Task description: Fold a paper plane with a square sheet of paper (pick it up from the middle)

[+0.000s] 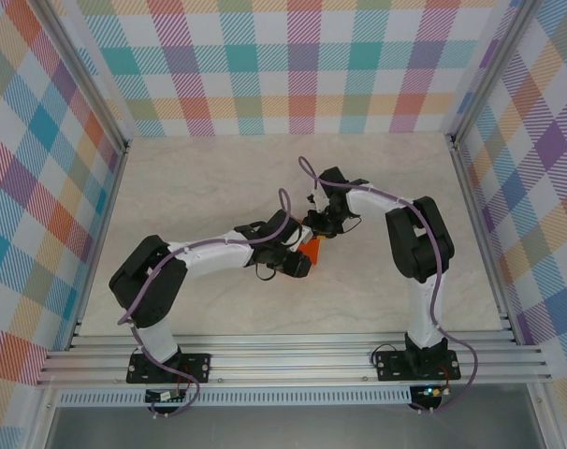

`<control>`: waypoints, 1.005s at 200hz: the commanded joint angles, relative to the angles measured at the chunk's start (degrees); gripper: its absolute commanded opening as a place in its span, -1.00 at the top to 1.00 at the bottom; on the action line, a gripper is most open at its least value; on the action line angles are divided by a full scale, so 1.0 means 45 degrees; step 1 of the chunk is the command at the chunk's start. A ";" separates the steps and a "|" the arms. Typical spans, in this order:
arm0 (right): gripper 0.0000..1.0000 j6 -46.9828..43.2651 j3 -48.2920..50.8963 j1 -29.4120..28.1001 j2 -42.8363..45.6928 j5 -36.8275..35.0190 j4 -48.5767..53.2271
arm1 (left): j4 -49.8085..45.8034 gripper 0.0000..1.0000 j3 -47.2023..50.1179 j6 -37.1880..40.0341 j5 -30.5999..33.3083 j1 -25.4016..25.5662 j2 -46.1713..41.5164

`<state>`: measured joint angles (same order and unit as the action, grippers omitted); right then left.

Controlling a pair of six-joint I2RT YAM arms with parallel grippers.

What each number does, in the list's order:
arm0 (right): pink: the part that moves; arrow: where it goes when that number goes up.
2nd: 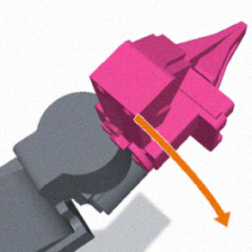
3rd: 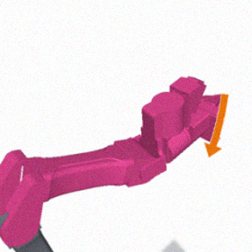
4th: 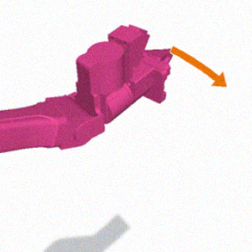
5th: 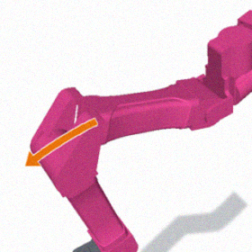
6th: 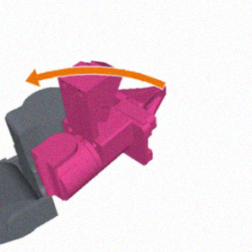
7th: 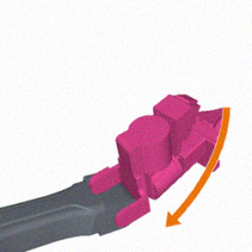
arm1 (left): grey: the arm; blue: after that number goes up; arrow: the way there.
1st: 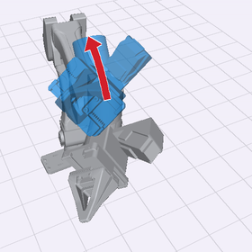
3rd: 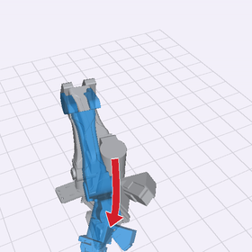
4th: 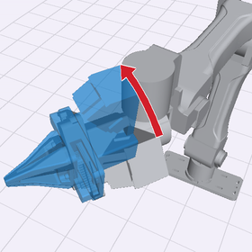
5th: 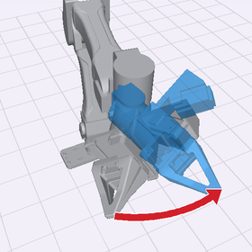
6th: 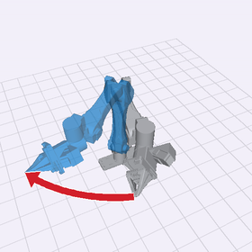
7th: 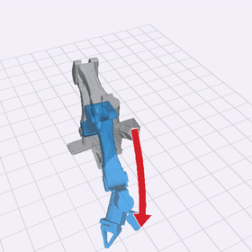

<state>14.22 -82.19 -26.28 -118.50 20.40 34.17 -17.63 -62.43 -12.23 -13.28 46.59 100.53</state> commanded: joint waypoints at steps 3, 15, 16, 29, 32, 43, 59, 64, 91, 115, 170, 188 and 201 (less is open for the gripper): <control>0.27 0.0068 -0.0345 -0.0019 -0.0348 0.0404 0.0239 | -0.1215 0.27 -0.0785 0.0852 0.0724 0.0222 0.0215; 0.28 0.0082 -0.0365 -0.0019 -0.0400 0.0415 0.0257 | -0.1479 0.26 -0.1094 0.1083 0.0763 0.0360 0.0416; 0.28 0.0083 -0.0367 -0.0019 -0.0403 0.0411 0.0257 | -0.1496 0.26 -0.1120 0.1100 0.0783 0.0374 0.0444; 0.27 0.0060 -0.0389 0.0000 -0.0413 0.0432 0.0277 | -0.1898 0.25 -0.1483 0.1329 0.1106 0.0575 0.0733; 0.27 0.0058 -0.0387 0.0001 -0.0438 0.0445 0.0277 | -0.1976 0.25 -0.1563 0.1389 0.1187 0.0608 0.0803; 0.27 0.0078 -0.0408 -0.0004 -0.0460 0.0445 0.0310 | -0.2259 0.25 -0.1809 0.1568 0.1485 0.0775 0.1028; 0.26 0.0112 -0.0417 0.0022 -0.0479 0.0446 0.0278 | -0.2548 0.25 -0.2084 0.1774 0.1912 0.1017 0.1314; 0.26 0.0131 -0.0437 0.0049 -0.0481 0.0445 0.0277 | -0.2645 0.25 -0.2190 0.1815 0.2063 0.1095 0.1395; 0.26 0.0181 -0.0417 0.0117 -0.0488 0.0525 0.0260 | -0.2975 0.27 -0.2584 0.2161 0.2598 0.1505 0.1680; 0.26 0.0160 -0.0426 0.0119 -0.0561 0.0554 0.0287 | -0.2844 0.35 -0.2757 0.2167 0.2531 0.1668 0.1605; 0.26 -0.0049 -0.0482 0.0137 -0.0737 0.0540 0.0433 | -0.2436 0.84 -0.2572 0.1848 0.2479 0.1519 0.1280; 0.27 -0.0273 -0.0519 0.0138 -0.0776 0.0559 0.0480 | -0.2016 0.92 -0.2280 0.1402 0.1775 0.1210 0.1024; 0.27 -0.0480 -0.0582 0.0138 -0.0833 0.0466 0.0621 | -0.1498 0.93 -0.1880 0.1005 0.1429 0.0862 0.0696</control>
<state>14.13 -83.57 -25.87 -120.27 22.28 34.89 -27.57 -73.34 -4.67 -3.46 52.75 107.50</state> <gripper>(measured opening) 0.366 0.051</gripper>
